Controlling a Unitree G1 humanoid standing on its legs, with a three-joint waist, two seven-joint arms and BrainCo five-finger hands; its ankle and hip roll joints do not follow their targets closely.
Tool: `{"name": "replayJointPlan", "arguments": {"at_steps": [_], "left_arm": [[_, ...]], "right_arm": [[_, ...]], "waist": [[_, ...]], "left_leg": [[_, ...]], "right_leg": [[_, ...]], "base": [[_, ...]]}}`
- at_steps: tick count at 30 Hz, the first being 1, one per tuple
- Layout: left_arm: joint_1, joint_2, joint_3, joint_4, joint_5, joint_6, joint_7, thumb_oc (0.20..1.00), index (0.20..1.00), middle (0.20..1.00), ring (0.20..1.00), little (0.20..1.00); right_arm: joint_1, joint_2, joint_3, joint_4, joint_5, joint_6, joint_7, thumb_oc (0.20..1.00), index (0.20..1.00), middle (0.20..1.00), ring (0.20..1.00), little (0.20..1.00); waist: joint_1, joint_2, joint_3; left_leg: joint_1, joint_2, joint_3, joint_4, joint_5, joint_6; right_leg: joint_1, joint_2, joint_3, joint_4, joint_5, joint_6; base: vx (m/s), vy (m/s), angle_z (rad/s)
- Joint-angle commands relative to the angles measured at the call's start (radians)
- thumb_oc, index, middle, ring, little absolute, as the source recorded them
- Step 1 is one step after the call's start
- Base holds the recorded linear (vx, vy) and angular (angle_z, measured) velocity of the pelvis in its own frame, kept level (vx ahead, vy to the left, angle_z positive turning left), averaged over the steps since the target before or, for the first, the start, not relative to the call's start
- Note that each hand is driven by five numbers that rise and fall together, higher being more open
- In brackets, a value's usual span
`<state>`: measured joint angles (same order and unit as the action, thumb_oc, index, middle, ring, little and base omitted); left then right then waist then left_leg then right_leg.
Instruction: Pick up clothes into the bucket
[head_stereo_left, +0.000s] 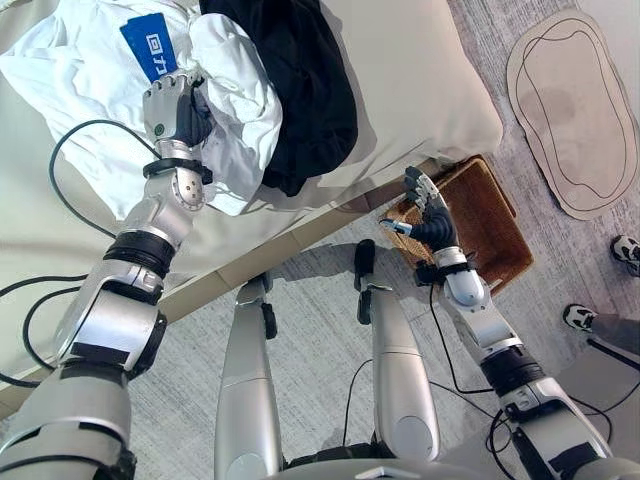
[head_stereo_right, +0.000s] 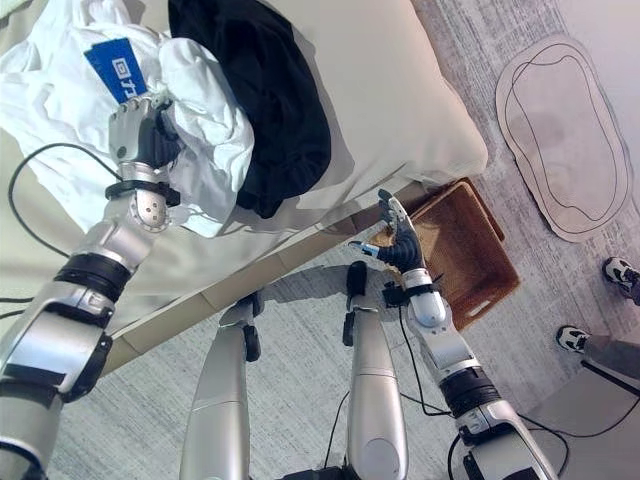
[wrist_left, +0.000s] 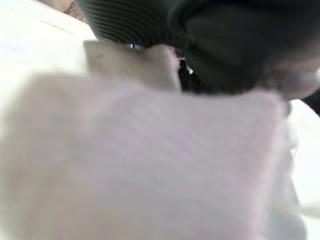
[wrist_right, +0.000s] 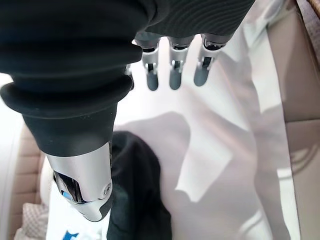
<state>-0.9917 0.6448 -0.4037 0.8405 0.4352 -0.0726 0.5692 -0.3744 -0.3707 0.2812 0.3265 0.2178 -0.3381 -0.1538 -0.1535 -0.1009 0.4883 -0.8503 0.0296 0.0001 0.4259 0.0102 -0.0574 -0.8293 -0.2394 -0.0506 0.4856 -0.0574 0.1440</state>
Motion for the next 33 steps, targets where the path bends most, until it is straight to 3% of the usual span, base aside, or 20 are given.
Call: {"name": "replayJointPlan", "arguments": {"at_steps": [1,6,19,26,28,33], "left_arm": [[0.154,-0.027,0.062,0.006,0.034,-0.003,-0.012,0.200,0.200,0.200,0.200,0.200],[0.210,-0.037,0.085,-0.035,0.038,-0.018,-0.012,0.200,0.200,0.200,0.200,0.200],[0.529,-0.097,0.225,-0.363,0.007,-0.132,-0.047,0.200,0.200,0.200,0.200,0.200],[0.670,-0.098,0.311,-0.607,-0.073,-0.223,-0.136,0.200,0.200,0.200,0.200,0.200],[0.702,-0.094,0.318,-0.729,-0.123,-0.269,-0.189,0.200,0.200,0.200,0.200,0.200],[0.709,-0.108,0.303,-0.881,-0.262,-0.319,-0.260,0.200,0.200,0.200,0.200,0.200]], "right_arm": [[0.080,-0.020,-0.026,-0.045,0.005,-0.045,0.012,1.000,1.000,1.000,1.000,1.000],[0.086,-0.015,-0.024,-0.033,0.004,-0.045,0.017,1.000,1.000,1.000,1.000,1.000],[0.120,-0.002,-0.056,0.020,-0.025,-0.018,0.011,1.000,1.000,1.000,1.000,1.000],[0.153,-0.011,-0.073,0.078,-0.101,0.006,0.022,1.000,1.000,1.000,1.000,1.000],[0.126,-0.020,-0.035,0.119,-0.182,0.019,0.025,1.000,1.000,1.000,1.000,1.000],[0.078,-0.035,0.046,0.138,-0.261,0.030,0.049,1.000,1.000,1.000,1.000,1.000]], "waist": [[-0.006,0.024,-0.133],[0.006,0.027,-0.143],[0.080,0.044,-0.176],[0.114,0.054,-0.235],[0.131,0.056,-0.259],[0.149,0.054,-0.290]], "left_leg": [[0.000,-0.014,0.014,0.085,-0.123,0.032],[0.053,-0.015,0.014,0.047,-0.116,0.029],[0.389,-0.022,-0.003,-0.176,-0.061,0.014],[0.562,-0.019,-0.028,-0.312,-0.022,-0.001],[0.603,-0.017,-0.028,-0.338,-0.016,-0.005],[0.653,-0.011,-0.023,-0.356,-0.017,-0.006]], "right_leg": [[0.025,-0.020,-0.024,-0.113,0.091,0.030],[0.076,-0.023,-0.032,-0.140,0.094,0.032],[0.419,-0.043,-0.094,-0.324,0.139,0.043],[0.611,-0.027,-0.158,-0.439,0.154,0.044],[0.653,-0.015,-0.170,-0.476,0.163,0.044],[0.706,-0.001,-0.180,-0.514,0.170,0.042]], "base": [[0.00,0.000,0.00],[0.01,-0.004,0.00],[0.07,-0.026,0.06],[0.07,-0.058,0.20],[0.04,-0.064,0.22],[0.03,-0.045,0.02]]}}
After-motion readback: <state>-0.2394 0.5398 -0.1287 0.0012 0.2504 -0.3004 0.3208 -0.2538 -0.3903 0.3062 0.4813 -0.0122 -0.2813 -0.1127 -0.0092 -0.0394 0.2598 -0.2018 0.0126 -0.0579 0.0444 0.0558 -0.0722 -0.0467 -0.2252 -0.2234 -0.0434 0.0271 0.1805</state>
